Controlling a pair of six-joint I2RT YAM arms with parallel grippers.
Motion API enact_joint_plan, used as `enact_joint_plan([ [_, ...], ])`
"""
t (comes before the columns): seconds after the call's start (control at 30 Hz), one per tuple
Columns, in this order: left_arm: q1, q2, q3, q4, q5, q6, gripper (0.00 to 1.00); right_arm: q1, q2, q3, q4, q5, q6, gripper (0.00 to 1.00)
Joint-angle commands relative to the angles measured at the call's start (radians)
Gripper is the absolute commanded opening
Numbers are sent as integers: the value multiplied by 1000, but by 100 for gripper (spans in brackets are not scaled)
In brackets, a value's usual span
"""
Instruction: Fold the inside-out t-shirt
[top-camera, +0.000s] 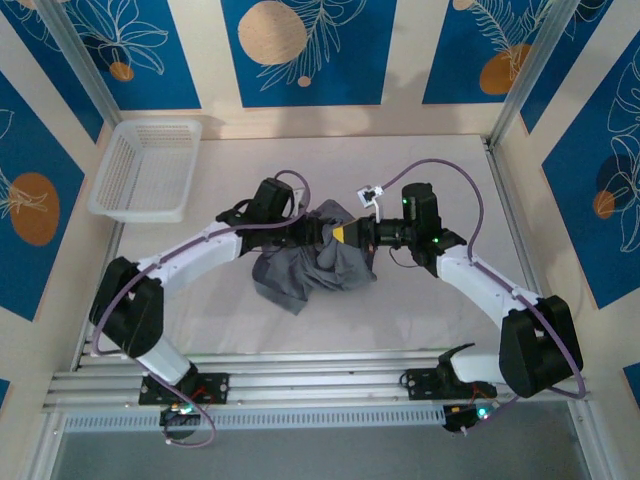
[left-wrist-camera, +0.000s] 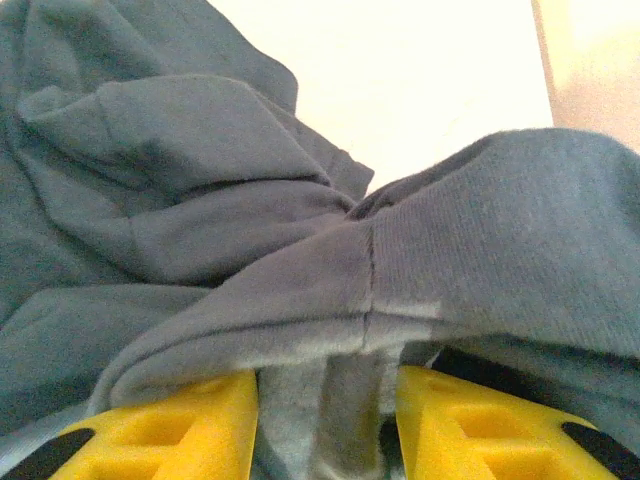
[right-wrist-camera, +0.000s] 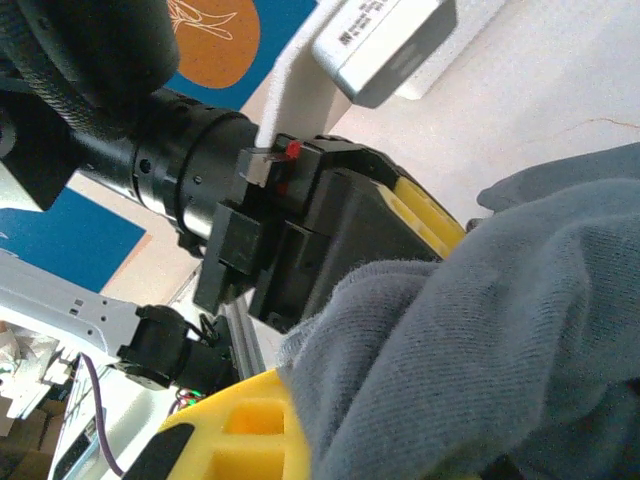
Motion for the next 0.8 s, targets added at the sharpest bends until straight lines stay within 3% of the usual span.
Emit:
enact_joint_plan([
  [0.0,11,14,22,11,35,5,30,7,9,32,-11,-17,12,0],
  [0.17,25,-26,24,4,41,-35,5,-13,1,27,-64,69,14,0],
  [0.37,53,-138,53,40,185,-147,0,-128,46,-83,-120,265,-81,0],
  [0.43,54,-157,86,3,215,-141,0,-176,71,-119,-103,274,-73,1],
  [0.47,55,-164,104,-32,223,-128,0,-206,76,-120,-105,227,-53,6],
  [0.53,54,-171,128,-103,216,-94,1,-241,57,-107,-113,173,0,30],
  [0.6,55,-176,128,-139,203,-70,1,-248,4,-94,-128,208,28,45],
  [0.77,56,-147,98,-94,243,-99,1,-136,-184,-112,-67,387,-92,55],
])
